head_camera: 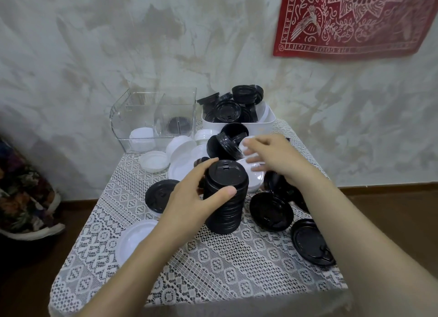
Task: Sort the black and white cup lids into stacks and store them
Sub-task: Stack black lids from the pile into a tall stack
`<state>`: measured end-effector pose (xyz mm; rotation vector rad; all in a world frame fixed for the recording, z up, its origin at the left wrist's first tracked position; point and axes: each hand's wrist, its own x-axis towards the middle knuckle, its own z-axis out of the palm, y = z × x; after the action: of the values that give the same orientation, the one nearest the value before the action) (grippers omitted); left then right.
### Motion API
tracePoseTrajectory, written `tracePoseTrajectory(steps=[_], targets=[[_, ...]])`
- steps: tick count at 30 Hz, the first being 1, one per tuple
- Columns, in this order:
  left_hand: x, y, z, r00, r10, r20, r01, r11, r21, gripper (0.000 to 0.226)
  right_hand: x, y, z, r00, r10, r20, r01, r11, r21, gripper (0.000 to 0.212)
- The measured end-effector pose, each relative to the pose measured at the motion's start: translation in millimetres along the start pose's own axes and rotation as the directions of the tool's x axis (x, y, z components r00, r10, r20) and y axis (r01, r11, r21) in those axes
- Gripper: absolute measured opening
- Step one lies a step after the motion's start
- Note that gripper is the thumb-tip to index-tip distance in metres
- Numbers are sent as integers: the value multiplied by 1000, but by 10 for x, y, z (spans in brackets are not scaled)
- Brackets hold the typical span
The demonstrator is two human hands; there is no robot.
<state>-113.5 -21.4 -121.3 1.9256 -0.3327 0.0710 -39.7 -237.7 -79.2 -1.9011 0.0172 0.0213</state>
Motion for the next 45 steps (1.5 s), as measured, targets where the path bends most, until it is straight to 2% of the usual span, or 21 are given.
tracePoseTrajectory(steps=[2,4,6,8,14,22,28,30,33,35,45], targets=[[25,7,-5,1000,2,14,-2,1000,2,66,305,-14,0,992,-110,-66,108,993,-42,13],[57,21,-8,1000,0,31,0,1000,5,60,613,-26,-3,963,-230,-140,194,954,-229,16],[84,23,-14,999,1,45,0,1000,0,59,875,-44,6,929,-317,-192,204,870,-449,23],[106,17,-22,998,3,57,-4,1000,2,59,1136,-58,12,908,-366,-204,182,784,-594,31],[143,-18,-60,996,5,86,-6,1000,10,55,1746,-95,-66,897,-423,-129,133,536,-834,51],[165,-29,-66,996,1,88,-4,999,43,48,2023,-235,-95,941,-329,-84,47,373,-927,48],[169,-28,-61,996,3,89,-7,999,46,49,2101,-138,-135,912,-376,-161,20,434,-901,38],[172,-30,-63,996,7,92,-11,999,45,49,2126,-97,-149,896,-394,-204,37,524,-851,30],[175,-34,-63,996,6,92,-10,999,41,49,2136,-39,-164,884,-362,-295,61,716,-696,26],[176,-31,-60,996,6,92,-10,999,38,49,2129,15,-173,880,-343,-329,72,780,-621,26],[192,-50,-62,995,6,101,-10,999,36,49,2053,193,-171,881,-351,-317,128,822,-555,24]])
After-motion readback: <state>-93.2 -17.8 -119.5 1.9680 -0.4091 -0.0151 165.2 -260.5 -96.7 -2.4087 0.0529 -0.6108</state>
